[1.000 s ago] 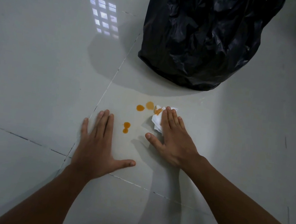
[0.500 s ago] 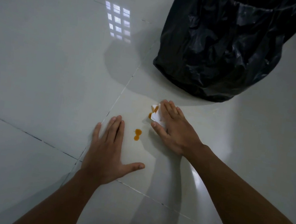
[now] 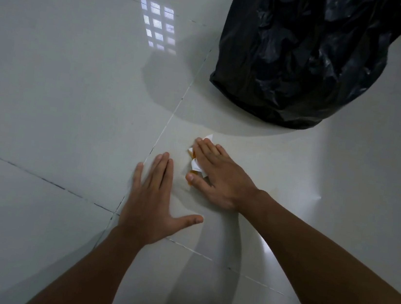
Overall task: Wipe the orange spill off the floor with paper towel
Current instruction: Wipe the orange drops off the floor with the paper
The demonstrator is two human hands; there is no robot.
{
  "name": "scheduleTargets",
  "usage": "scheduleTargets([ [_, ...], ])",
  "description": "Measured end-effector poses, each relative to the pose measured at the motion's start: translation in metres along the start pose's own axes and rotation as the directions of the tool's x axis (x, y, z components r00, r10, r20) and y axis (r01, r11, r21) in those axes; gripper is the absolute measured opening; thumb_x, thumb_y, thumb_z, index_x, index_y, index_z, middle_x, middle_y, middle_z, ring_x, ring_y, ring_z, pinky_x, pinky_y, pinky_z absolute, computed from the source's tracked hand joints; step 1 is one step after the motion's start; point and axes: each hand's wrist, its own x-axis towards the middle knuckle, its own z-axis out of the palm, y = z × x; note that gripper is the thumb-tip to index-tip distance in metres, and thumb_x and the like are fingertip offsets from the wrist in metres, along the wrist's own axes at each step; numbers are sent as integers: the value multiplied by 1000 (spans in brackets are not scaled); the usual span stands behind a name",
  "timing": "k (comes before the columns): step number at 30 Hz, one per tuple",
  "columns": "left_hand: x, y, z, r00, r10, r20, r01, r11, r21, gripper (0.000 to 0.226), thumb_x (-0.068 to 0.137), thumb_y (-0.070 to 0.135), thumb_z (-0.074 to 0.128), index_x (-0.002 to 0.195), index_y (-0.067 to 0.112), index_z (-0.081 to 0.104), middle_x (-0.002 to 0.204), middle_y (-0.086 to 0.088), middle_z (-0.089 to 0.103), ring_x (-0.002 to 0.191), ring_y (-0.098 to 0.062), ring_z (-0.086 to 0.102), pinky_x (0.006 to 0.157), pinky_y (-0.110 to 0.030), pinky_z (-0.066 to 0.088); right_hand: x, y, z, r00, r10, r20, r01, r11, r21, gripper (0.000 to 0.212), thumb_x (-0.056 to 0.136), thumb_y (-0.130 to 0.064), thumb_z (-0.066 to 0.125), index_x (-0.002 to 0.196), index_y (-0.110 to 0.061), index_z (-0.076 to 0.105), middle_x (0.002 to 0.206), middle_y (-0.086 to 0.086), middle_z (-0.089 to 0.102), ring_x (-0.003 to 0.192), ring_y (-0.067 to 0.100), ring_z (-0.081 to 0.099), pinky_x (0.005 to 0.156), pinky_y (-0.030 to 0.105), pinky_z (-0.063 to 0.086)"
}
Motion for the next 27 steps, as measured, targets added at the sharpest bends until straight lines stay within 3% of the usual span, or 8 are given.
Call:
scheduleTargets([
  [10, -3, -5, 0, 999, 16, -31, -19, 994, -111, 132, 70, 99, 35, 160, 4, 14, 170, -11, 11, 158, -22, 5, 127, -54, 7, -12, -16, 8, 996, -87, 4, 87, 996, 8, 77, 101, -62, 21, 162, -16, 13, 169, 0, 7, 155, 8, -2, 124, 27, -4],
  [15, -3, -5, -4, 999, 21, -31, -25, 987, -158, 137, 65, 101, 32, 159, 2, 17, 169, -11, 12, 158, -19, 4, 128, -52, 3, -26, -24, 10, 993, -113, 42, 114, 993, -12, 73, 101, -59, 18, 161, -18, 16, 169, -1, 10, 155, 8, 0, 127, 34, 0],
  [21, -4, -3, -6, 997, 55, 62, -54, 998, -23, 140, 62, 102, 27, 159, 2, 16, 170, -16, 1, 157, -25, -7, 126, -57, 0, -49, -23, 7, 985, -158, 74, 162, 984, -67, 69, 103, -56, 23, 160, -17, 22, 168, 0, 15, 156, 12, 6, 126, 39, 2],
  [27, -4, 0, -6, 995, 55, 81, -59, 997, 41, 141, 62, 105, 19, 158, 1, 19, 169, -20, 4, 158, -31, -1, 125, -61, 6, -72, -22, 15, 990, -121, 68, 130, 981, -143, 72, 102, -59, 16, 161, -18, 19, 169, -2, 11, 156, 12, 4, 126, 44, 6],
])
